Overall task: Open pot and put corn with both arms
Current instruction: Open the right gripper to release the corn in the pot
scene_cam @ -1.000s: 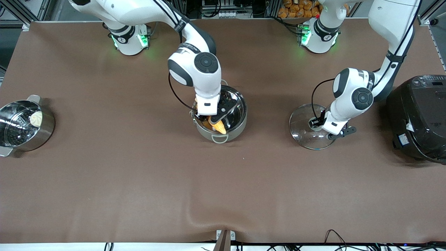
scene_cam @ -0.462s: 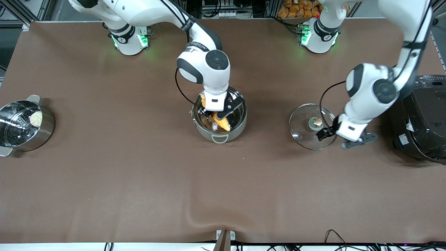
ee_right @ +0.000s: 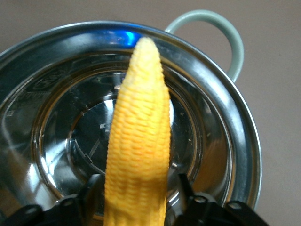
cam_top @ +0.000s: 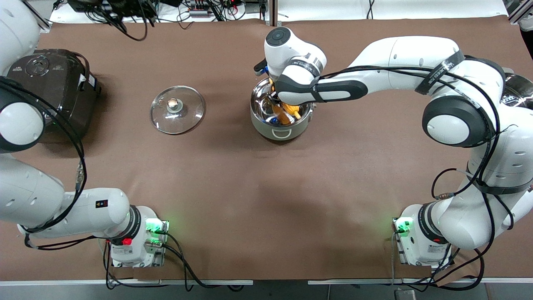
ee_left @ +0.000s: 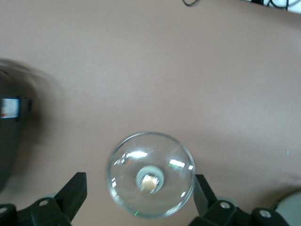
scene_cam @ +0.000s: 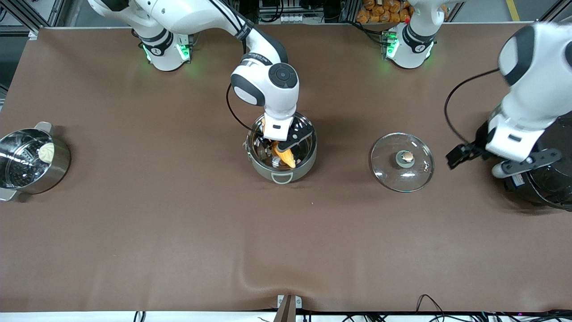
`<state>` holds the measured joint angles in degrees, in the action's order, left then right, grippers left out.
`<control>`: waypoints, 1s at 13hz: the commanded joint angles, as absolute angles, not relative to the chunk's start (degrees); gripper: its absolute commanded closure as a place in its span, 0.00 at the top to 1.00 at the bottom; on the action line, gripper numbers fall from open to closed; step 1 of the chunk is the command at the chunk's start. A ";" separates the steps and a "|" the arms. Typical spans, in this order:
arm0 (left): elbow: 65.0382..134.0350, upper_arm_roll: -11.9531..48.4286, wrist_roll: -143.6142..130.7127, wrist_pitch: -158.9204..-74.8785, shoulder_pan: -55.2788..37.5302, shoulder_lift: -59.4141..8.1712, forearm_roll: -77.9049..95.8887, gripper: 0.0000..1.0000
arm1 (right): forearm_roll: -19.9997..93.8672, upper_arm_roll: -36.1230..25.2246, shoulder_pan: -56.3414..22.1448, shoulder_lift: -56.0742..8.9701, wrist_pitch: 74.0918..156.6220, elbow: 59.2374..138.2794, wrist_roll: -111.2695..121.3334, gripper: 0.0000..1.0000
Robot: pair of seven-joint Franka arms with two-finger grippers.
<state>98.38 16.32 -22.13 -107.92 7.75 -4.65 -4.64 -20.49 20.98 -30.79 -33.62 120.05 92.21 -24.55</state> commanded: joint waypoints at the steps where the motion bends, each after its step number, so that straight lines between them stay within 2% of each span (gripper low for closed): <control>1: 90.55 16.96 -17.50 -98.20 8.17 -5.10 -6.33 1.00 | -21.71 20.57 -31.03 -33.05 117.43 90.53 -27.33 1.00; 5: 85.17 16.88 -15.21 -90.54 8.26 -4.49 -5.54 1.00 | -20.40 20.92 -27.34 -29.10 110.23 87.20 -27.33 1.00; 7: 85.17 16.52 -11.88 -90.26 9.05 -3.08 -3.97 1.00 | -13.93 20.74 -24.45 -27.69 106.02 84.13 -27.25 1.00; 9: 85.69 16.44 -10.29 -89.21 9.40 -1.50 -1.77 1.00 | -11.34 20.83 -19.36 -25.76 101.80 83.67 -26.72 1.00; 13: 88.06 15.38 -8.53 -89.30 9.23 -1.14 -0.35 1.00 | -11.16 20.92 -5.57 -24.70 100.55 84.02 -23.23 1.00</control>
